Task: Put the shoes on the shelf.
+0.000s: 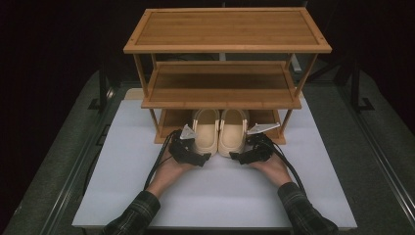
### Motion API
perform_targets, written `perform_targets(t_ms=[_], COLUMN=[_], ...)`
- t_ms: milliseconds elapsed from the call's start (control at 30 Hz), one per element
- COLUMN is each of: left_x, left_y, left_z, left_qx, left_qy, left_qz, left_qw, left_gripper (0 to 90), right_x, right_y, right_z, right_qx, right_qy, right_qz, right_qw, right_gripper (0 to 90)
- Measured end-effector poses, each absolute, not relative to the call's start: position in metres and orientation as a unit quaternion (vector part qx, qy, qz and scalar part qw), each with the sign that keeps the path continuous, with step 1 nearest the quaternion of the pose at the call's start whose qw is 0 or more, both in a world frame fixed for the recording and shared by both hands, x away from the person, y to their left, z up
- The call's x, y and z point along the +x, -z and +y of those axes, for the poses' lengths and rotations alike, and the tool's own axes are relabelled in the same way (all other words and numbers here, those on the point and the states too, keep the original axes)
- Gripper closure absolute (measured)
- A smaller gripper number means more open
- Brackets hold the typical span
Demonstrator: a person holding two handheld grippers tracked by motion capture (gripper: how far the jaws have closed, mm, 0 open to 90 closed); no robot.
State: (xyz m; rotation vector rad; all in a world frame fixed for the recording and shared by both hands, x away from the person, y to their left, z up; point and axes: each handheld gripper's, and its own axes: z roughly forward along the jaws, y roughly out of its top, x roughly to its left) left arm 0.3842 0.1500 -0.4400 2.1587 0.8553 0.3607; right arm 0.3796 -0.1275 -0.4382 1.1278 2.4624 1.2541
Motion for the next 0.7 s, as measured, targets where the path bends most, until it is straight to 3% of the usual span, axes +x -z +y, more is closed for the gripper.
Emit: perform_targets(t_ms=[700], left_x=[0.417], left_y=[0.436], left_z=[0.145], left_qx=[0.823], left_qy=[-0.131], left_qz=[0.36], left_qw=[0.42], left_gripper=[0.0], right_x=[0.411], right_y=[0.43], right_z=[-0.129], right_qx=[0.392], right_qy=[-0.439], right_qz=[0.803], right_qw=[0.093], right_gripper=[5.3])
